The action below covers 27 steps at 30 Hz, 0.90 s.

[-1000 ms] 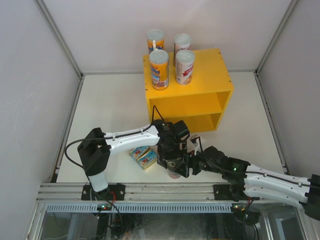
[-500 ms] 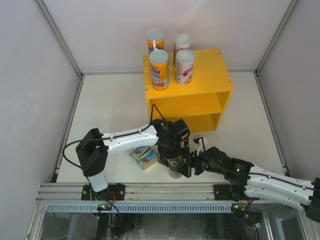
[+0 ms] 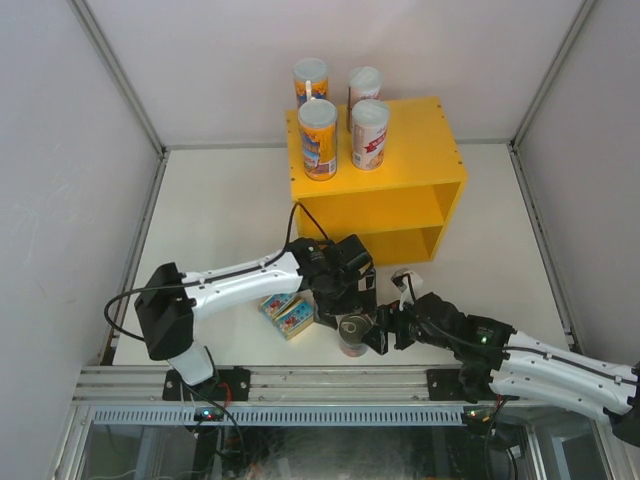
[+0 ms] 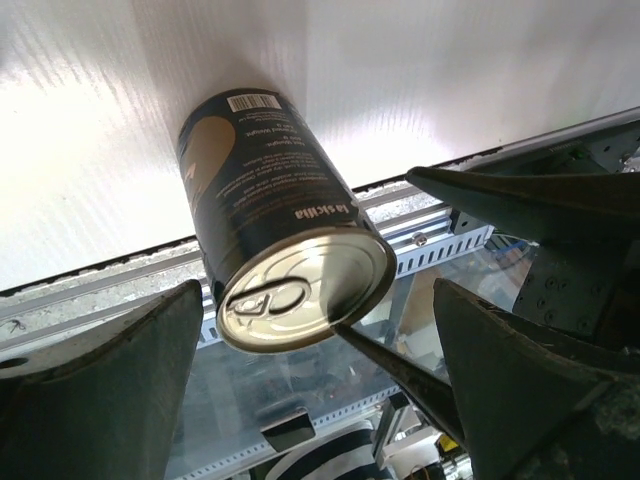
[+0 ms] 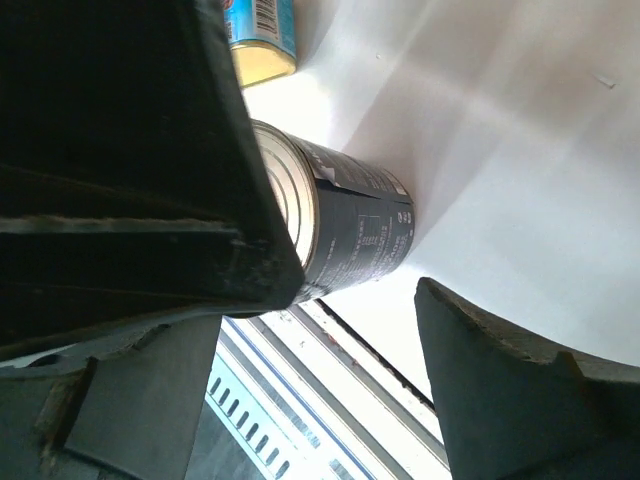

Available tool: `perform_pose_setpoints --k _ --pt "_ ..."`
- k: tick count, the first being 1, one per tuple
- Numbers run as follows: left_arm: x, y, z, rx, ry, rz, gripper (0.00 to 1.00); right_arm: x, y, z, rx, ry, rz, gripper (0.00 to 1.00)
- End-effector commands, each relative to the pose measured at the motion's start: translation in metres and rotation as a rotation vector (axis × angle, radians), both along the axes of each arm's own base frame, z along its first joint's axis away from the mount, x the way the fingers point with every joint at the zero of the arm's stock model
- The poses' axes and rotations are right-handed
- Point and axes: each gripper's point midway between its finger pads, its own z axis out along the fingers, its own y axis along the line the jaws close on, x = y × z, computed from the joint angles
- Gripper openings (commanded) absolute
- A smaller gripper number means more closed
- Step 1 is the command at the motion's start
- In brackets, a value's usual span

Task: Place and organize the canned foods onto the counter
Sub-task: Place the canned food at the center of the board.

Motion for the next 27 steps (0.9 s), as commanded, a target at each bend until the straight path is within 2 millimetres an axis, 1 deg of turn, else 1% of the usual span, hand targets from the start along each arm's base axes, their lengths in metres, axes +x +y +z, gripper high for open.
perform_pose_setpoints --k 1,7,14,20,25,27 --pt "0.006 0.004 0.018 -0.054 -0.067 0.029 1.0 0.006 0.001 0.022 0.007 -0.062 -0.007 0.77" --pt "0.011 0.017 0.028 -0.045 -0.126 0.043 1.0 0.004 0.001 0.033 -0.026 -0.108 0.001 0.77" --pt "0.013 0.04 0.041 -0.053 -0.196 0.086 1.0 0.003 0.004 0.049 -0.055 -0.16 0.012 0.77" --pt "0.017 0.066 0.053 -0.054 -0.285 0.147 1.0 0.003 0.007 0.052 -0.116 -0.193 0.021 0.77" --pt "0.022 0.091 0.06 -0.068 -0.372 0.233 1.0 0.003 0.013 0.052 -0.162 -0.211 0.028 0.79" --pt "0.025 0.103 0.063 -0.08 -0.416 0.275 0.99 0.003 0.016 0.052 -0.177 -0.215 0.028 0.85"
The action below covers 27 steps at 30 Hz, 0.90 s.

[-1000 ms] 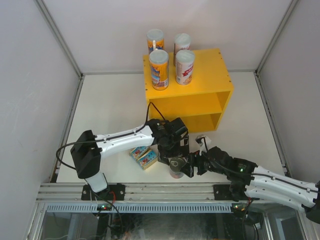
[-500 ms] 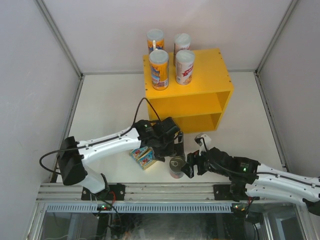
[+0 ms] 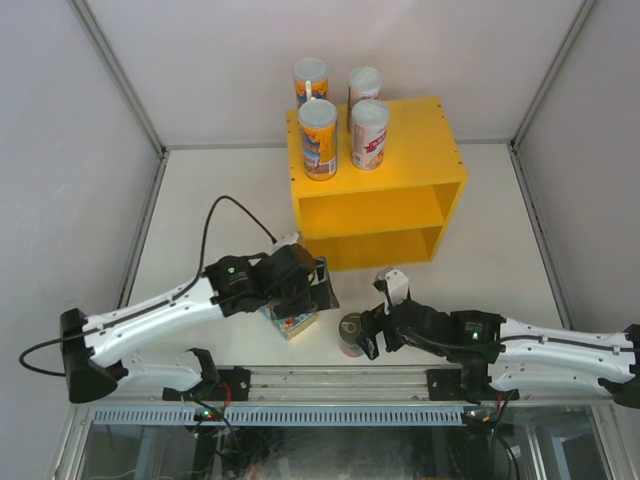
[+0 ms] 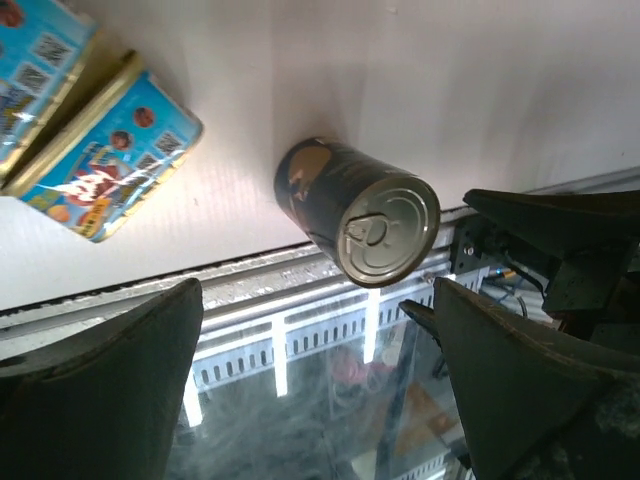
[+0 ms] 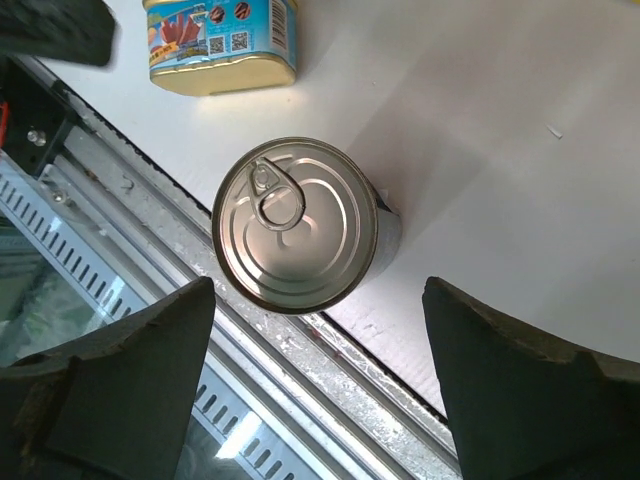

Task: Place and organize the canned foods onto the counter
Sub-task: Place the canned food at the center of the board, then pick up the canned food from the center of the board.

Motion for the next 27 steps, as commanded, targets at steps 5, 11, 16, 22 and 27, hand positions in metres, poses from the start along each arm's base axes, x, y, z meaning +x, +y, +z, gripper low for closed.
perform_pose_setpoints --k 5,11,16,22,27 --pt "0.015 0.058 0.009 0.003 -0.18 0.192 0.99 0.01 0.017 0.019 -0.013 -0.065 -0.017 0.88" --pt "0.015 0.086 -0.001 0.041 -0.217 0.248 0.99 0.012 0.03 0.018 -0.041 -0.064 -0.007 0.88" --pt "0.013 0.103 -0.007 0.037 -0.231 0.297 1.0 0.013 0.038 0.013 -0.056 -0.053 -0.009 0.89" --pt "0.012 0.117 -0.01 0.031 -0.246 0.332 0.99 0.013 0.043 0.008 -0.062 -0.045 -0.008 0.89" --pt "0.01 0.121 -0.013 0.026 -0.247 0.343 0.99 0.013 0.045 0.003 -0.076 -0.041 -0.008 0.89"
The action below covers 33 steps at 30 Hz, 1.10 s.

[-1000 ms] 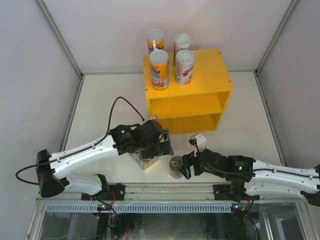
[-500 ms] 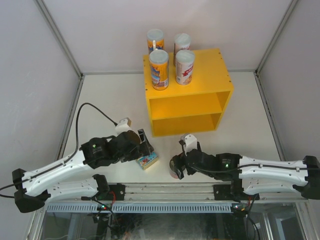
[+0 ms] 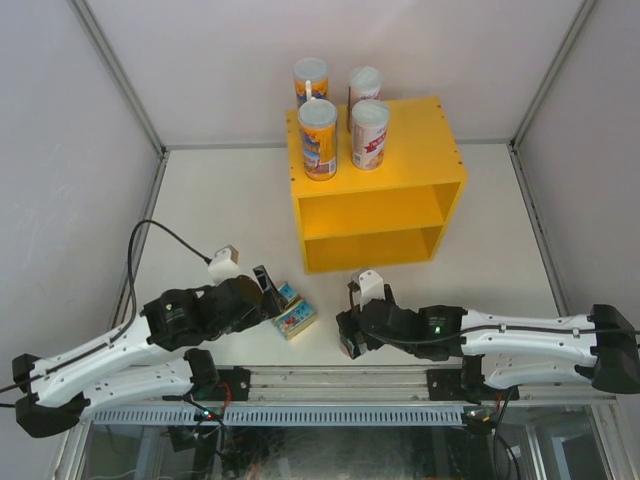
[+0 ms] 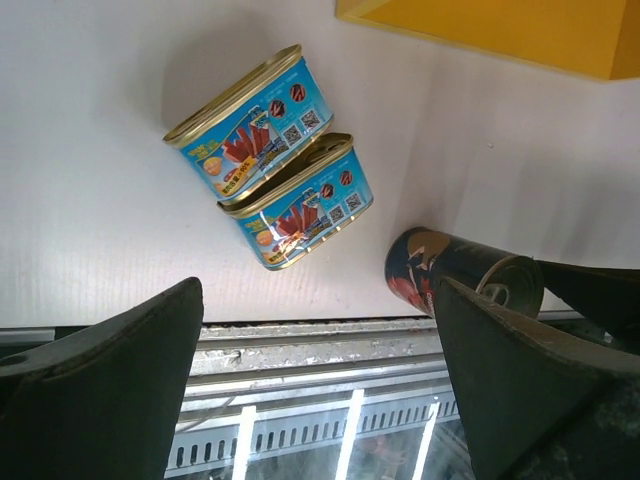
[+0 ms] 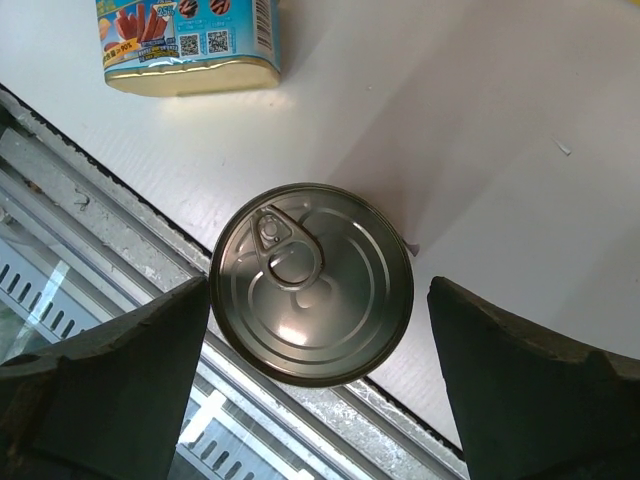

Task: Place and organize the canned foods onto the counter
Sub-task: Pick up the canned food from the center of the board.

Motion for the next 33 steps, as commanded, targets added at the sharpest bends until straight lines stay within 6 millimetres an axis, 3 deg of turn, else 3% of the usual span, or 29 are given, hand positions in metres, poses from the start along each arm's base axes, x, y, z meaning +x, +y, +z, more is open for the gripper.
perform_pose_setpoints --k 1,15,23,26,33 --pt "0.003 0.008 -0.005 0.006 -0.017 0.042 0.99 0.003 0.019 0.021 0.073 -0.027 0.004 0.89" --pt "0.001 0.018 -0.01 0.012 -0.025 0.065 0.99 0.006 0.027 0.008 0.041 -0.031 0.008 0.87" --pt "0.002 0.026 -0.014 0.016 -0.037 0.083 1.0 0.006 0.026 -0.002 0.007 -0.016 -0.001 0.78" --pt "0.002 0.028 -0.016 0.012 -0.041 0.091 1.0 0.007 0.027 -0.005 0.002 -0.018 -0.002 0.68" --pt "0.0 0.034 -0.017 0.006 -0.048 0.103 0.99 0.011 0.029 0.003 0.023 -0.052 -0.013 0.28"
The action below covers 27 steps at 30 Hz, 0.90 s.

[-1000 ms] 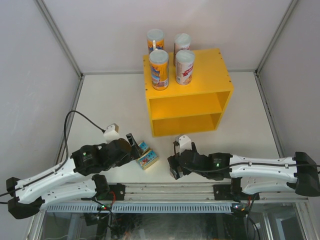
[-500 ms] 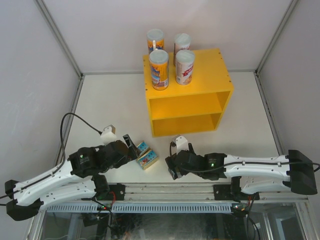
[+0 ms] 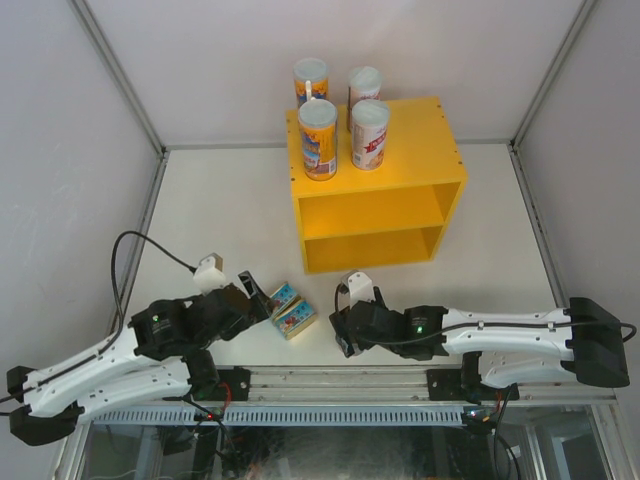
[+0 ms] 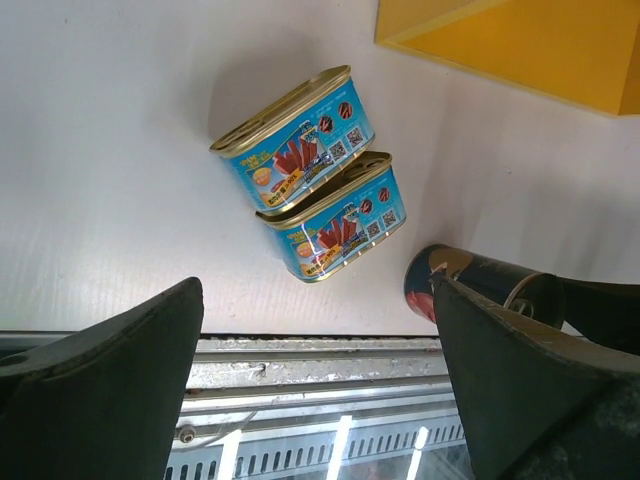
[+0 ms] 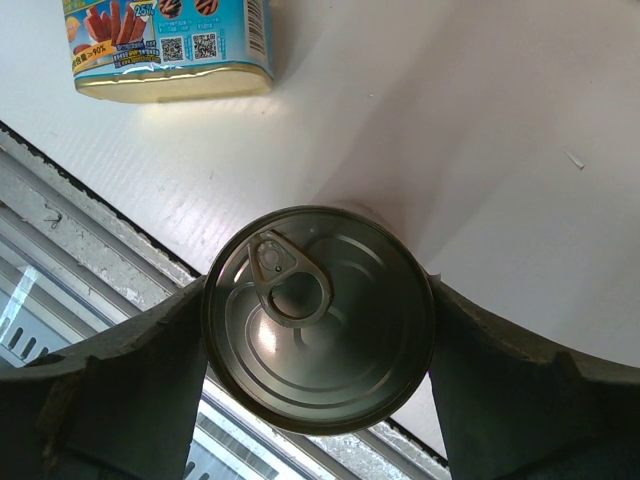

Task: Place and organize the canned foods onto the counter
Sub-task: Pick up the canned food from the center of the board.

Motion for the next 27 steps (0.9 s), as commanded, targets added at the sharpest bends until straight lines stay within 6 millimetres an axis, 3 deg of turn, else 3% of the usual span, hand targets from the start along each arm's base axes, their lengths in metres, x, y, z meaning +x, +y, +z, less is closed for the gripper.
perform_pose_setpoints --k 1,10,22,27 --pt "0.002 0.009 -0.002 -0.001 -0.024 0.036 0.99 0.006 0.017 0.023 0.084 -0.052 -0.005 0.25" --pt "0.001 0.015 -0.006 -0.016 -0.029 0.059 0.99 0.008 0.022 0.048 0.12 -0.09 -0.009 0.0" --pt "0.002 0.017 -0.003 -0.018 -0.046 0.053 0.99 0.013 0.021 0.085 0.132 -0.152 -0.009 0.0" --pt "0.002 0.019 -0.002 -0.023 -0.053 0.056 0.99 0.015 0.015 0.115 0.152 -0.179 -0.017 0.0"
